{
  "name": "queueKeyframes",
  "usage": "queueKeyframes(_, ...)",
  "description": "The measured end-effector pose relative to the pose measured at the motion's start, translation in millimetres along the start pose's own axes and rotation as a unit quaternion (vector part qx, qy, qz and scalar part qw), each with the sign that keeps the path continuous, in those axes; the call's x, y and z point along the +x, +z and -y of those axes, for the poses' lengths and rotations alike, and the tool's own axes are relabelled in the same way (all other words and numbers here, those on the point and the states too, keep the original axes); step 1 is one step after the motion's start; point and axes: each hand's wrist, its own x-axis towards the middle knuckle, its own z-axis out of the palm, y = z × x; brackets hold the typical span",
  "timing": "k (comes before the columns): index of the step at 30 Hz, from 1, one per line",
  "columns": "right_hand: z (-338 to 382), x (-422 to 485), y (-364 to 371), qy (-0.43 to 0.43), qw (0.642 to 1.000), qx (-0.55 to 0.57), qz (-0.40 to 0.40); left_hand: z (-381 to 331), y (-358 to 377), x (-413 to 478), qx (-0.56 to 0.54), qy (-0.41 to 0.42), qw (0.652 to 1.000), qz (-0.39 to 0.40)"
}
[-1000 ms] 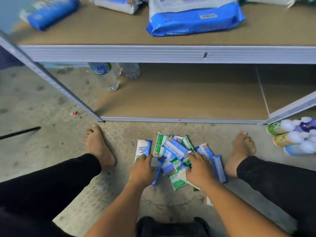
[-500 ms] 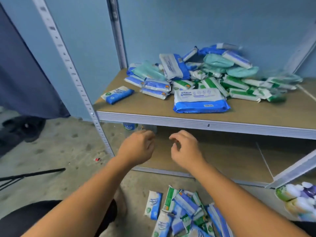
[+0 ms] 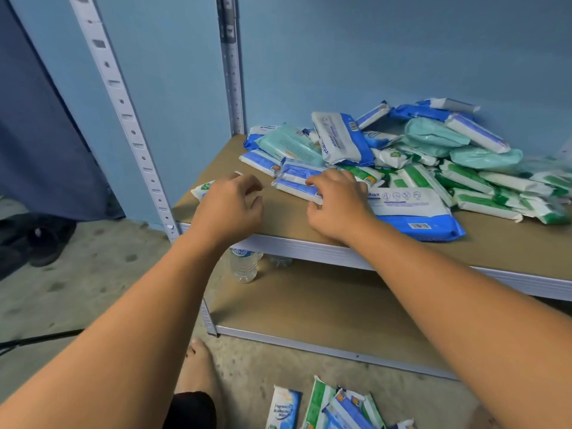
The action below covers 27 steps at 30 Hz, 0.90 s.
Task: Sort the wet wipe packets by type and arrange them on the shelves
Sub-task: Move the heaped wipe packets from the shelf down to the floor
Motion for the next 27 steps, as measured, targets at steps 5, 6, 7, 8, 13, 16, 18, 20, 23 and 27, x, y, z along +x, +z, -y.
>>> queueKeyframes(5,-10,39,11,0.022,0.994,-0.080,0.071,13,4,21,0.137,-0.109,0.984,0.030)
queueKeyframes(6,-10,45,13,0.026,0.993,-0.088,0.077,16,4,23,0.168,-0.132,0.976,0.042)
queueKeyframes(7,-10,50,15,0.032,0.992,-0.092,0.077,18,4,25,0.182,-0.151,0.970,0.052)
queueKeyframes(8,-9,54,16,0.039,0.992,-0.094,0.073,19,5,26,0.182,-0.164,0.968,0.058)
queueKeyframes(13,-3,59,19,0.071,0.991,-0.089,0.071,24,7,31,0.171,-0.176,0.969,0.033)
queueKeyframes(16,1,55,18,0.083,0.992,-0.065,0.076,23,6,34,0.189,-0.193,0.962,0.044)
queueKeyframes(18,4,52,16,0.084,0.992,-0.052,0.077,22,5,35,0.198,-0.207,0.956,0.067)
queueKeyframes(20,5,50,11,0.082,0.992,-0.054,0.083,20,3,35,0.193,-0.222,0.952,0.088)
queueKeyframes(23,6,48,2,0.076,0.989,-0.056,0.113,16,-1,34,0.187,-0.223,0.950,0.112)
queueKeyframes(27,4,47,-9,0.099,0.984,-0.023,0.145,9,0,29,0.154,-0.206,0.962,0.095)
